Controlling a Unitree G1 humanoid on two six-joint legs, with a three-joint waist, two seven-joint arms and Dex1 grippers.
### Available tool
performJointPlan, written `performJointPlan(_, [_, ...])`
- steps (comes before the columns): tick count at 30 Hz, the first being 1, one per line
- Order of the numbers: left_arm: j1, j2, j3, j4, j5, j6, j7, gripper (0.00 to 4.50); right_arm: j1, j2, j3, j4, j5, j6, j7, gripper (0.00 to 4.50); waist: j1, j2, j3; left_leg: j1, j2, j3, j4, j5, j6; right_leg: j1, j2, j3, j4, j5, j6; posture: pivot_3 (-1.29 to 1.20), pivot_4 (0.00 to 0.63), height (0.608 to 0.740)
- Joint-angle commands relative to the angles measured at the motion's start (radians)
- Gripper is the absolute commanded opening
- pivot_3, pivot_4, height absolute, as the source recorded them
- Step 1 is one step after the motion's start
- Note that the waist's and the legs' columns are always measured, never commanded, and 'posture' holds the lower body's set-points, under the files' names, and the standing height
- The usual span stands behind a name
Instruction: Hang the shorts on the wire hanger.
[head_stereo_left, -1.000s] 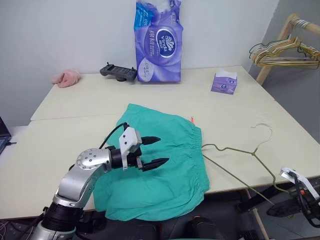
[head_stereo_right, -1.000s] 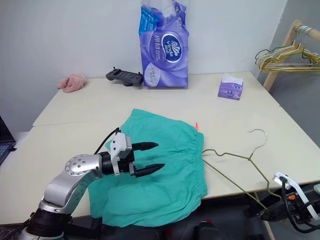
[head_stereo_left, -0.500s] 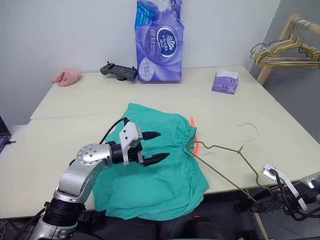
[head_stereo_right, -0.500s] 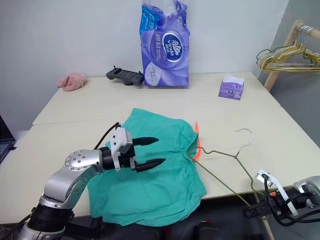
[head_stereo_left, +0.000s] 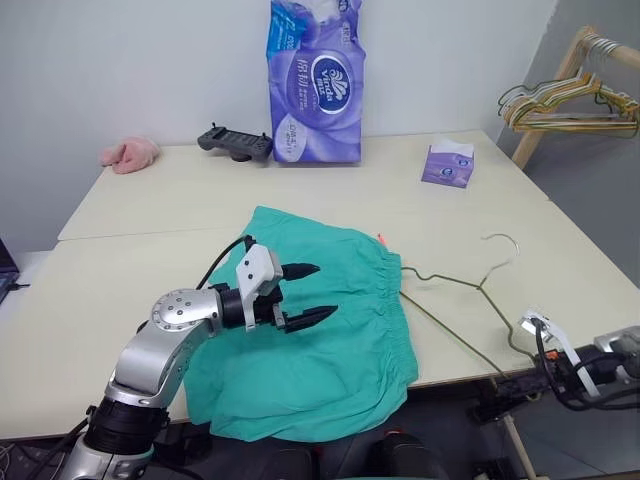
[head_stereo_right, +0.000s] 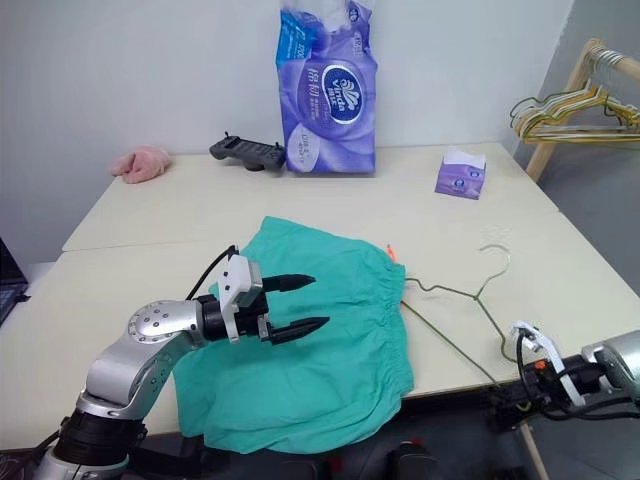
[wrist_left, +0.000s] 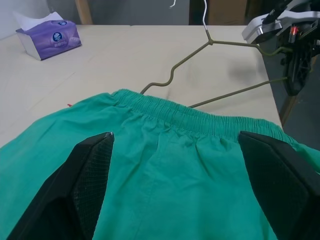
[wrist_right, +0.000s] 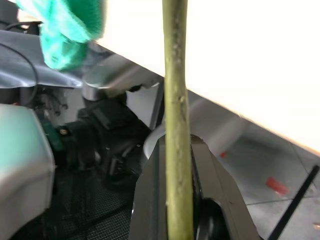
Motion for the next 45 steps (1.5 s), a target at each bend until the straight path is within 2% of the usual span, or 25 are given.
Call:
performJointPlan(1, [-0.021, 0.001, 0.016, -0.022, -0.005, -0.008, 0.002, 4.2, -0.055, 0.017, 0.026, -0.032, 0.017, 0.029, 0.019, 0.0, 0.0, 0.0, 0.0, -0.001, 0.0, 0.0, 0.0, 0.0, 0.0, -0.001, 0.0, 0.0, 0.0, 0.0, 0.0, 0.1, 0.067, 0.74])
performJointPlan(10, [-0.016, 0.001, 0.02, -0.024, -0.002, -0.012, 0.008, 4.2, -0.105, 0.042, 0.095, -0.018, -0.011, 0.012, 0.034, 0.0, 0.0, 0.0, 0.0, -0.001, 0.0, 0.001, 0.0, 0.0, 0.0, -0.001, -0.001, 0.001, 0.0, 0.0, 0.0, 0.11, 0.066, 0.74])
performJointPlan(14, [-0.015, -0.002, 0.019, -0.028, -0.002, -0.009, 0.016, 4.2, -0.201, 0.114, 0.102, 0.075, -0.031, 0.017, 0.001, 0.0, -0.002, 0.0, 0.0, -0.001, 0.0, 0.001, 0.0, 0.0, 0.0, -0.002, -0.001, 0.001, 0.0, 0.0, 0.0, 0.11, 0.065, 0.74])
performJointPlan(19, [-0.015, 0.0, 0.021, -0.025, 0.0, -0.011, 0.019, 4.2, -0.255, 0.118, 0.115, 0.12, -0.049, 0.002, 0.03, 0.0, 0.002, 0.0, 0.0, -0.002, 0.0, 0.0, -0.001, 0.0, 0.0, -0.003, -0.002, 0.0, 0.0, 0.0, 0.0, 0.12, 0.066, 0.74])
performJointPlan(27, [-0.02, -0.004, 0.02, -0.021, 0.002, -0.013, 0.03, 4.2, -0.289, 0.16, 0.093, 0.178, -0.088, -0.049, -0.006, 0.0, 0.002, 0.0, 0.0, -0.002, 0.0, 0.0, 0.0, 0.0, 0.0, -0.002, -0.003, 0.0, 0.0, 0.0, 0.0, 0.12, 0.064, 0.74])
performJointPlan(33, [-0.05, 0.007, 0.028, 0.007, 0.01, -0.023, 0.021, 4.2, -0.347, 0.226, 0.019, 0.208, -0.103, -0.081, -0.094, 0.0, 0.001, 0.0, 0.001, -0.002, 0.0, 0.0, 0.0, 0.0, 0.0, -0.003, -0.003, 0.001, 0.0, 0.0, 0.0, 0.12, 0.064, 0.74])
performJointPlan(39, [-0.228, 0.044, 0.042, 0.152, 0.027, -0.047, -0.037, 4.2, -0.417, 0.25, -0.036, 0.164, -0.131, -0.136, -0.184, 0.0, 0.004, 0.0, 0.001, -0.002, 0.0, 0.0, 0.0, 0.0, 0.0, -0.003, -0.002, 0.0, 0.0, 0.0, 0.0, 0.12, 0.06, 0.74])
performJointPlan(45, [-0.695, 0.065, -0.013, 0.643, 0.174, -0.248, -0.169, 4.2, -0.498, 0.246, 0.003, 0.132, -0.27, -0.324, -0.235, 0.0, 0.007, -0.001, 0.001, -0.004, -0.002, -0.001, 0.0, 0.0, 0.0, -0.003, 0.0, -0.001, 0.0, 0.001, 0.0, 0.11, 0.05, 0.74])
